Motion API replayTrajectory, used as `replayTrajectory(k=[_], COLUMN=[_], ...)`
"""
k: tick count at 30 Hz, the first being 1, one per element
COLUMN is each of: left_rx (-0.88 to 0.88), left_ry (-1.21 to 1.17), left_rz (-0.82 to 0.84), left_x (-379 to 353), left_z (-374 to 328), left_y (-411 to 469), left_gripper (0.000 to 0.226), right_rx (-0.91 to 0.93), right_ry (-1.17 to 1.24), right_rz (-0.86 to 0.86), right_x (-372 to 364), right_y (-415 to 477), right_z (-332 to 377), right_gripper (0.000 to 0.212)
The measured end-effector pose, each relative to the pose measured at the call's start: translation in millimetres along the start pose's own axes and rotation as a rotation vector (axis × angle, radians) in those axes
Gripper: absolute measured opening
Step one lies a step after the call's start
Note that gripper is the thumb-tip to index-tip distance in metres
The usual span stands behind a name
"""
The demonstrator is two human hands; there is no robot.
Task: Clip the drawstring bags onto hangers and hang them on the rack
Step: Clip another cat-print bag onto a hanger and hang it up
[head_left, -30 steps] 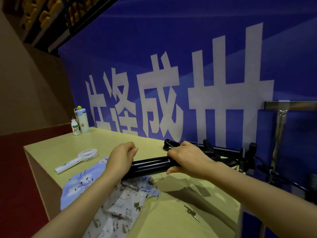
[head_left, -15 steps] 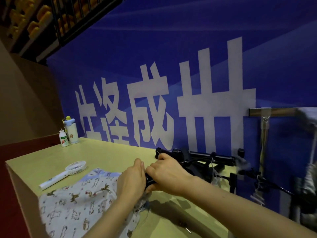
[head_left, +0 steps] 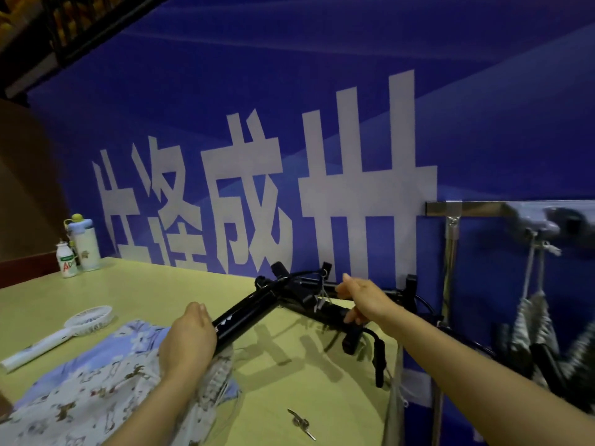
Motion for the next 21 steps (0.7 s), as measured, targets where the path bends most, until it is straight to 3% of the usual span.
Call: replayTrajectory(k=[3, 7, 13, 17, 19, 21], left_rx=[0.049, 0.103, 0.192, 0.256, 0.287, 0.329], left_ry=[-0.045, -0.119, -0.302, -0.419, -0.459, -0.526], left_rz=[0.001, -0.019, -0.095, -0.190, -0.265, -0.346], left_x=[3, 26, 96, 154, 193, 229], left_z=[0, -3, -6, 2, 17, 37], left_y=[3, 4, 5, 5, 1, -7], left_gripper=[0.035, 0.036, 0.031, 0.034, 0.038, 0.040], right_rx=[-0.053, 0.072, 0.314, 0.435, 0.592, 0.635], right_ry=[0.179, 0.332, 0.226, -0.028, -0.225, -0.229], right_rz=[0.086, 0.243, 0.547, 0.556, 0.454, 0.365], right_x=[-20, -57, -138, -186, -203, -206], right_y=[-1, -15, -78, -111, -132, -148], right_z=[-5, 43, 137, 181, 211, 235], right_gripper=[0.055, 0.048, 0.045, 0.040, 0.026, 0.030])
Point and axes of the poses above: each hand's wrist, its own y-axis towards the middle knuckle, its own x-axis out of the back of the hand, z = x × y, the point moved 9 cm from there along y, towards the middle knuckle, and after that the axes turned 2 degrees about x, right-handed, at the moved point
